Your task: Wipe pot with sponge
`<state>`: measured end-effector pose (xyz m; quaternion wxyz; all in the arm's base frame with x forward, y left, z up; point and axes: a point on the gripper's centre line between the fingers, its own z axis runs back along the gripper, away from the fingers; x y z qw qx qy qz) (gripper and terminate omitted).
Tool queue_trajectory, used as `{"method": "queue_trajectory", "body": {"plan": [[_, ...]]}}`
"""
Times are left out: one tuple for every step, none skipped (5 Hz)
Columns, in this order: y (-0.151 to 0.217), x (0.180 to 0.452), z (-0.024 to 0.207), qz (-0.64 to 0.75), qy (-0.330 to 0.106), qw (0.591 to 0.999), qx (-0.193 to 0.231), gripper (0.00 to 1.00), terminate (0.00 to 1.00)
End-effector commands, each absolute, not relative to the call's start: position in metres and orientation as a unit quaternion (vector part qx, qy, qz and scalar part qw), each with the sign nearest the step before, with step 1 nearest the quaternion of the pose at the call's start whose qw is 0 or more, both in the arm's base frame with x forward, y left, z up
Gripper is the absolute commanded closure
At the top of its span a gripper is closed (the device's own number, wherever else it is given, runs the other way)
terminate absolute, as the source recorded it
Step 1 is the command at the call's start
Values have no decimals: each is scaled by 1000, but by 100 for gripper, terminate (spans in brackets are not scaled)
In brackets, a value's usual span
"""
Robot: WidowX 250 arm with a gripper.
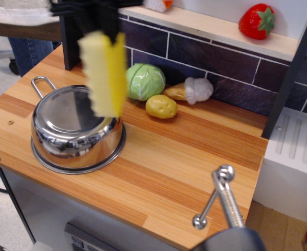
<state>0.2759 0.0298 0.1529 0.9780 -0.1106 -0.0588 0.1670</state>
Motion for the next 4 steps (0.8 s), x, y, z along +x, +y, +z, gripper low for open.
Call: {"method": "queue_trajectory", "body": {"plan": [[65,253,146,149,-76,983,-79,100,0],[72,249,140,165,-77,980,-79,100,0],[80,243,139,166,-89,980,-70,100,0],[99,232,148,169,-83,980,-57,100,0]]}}
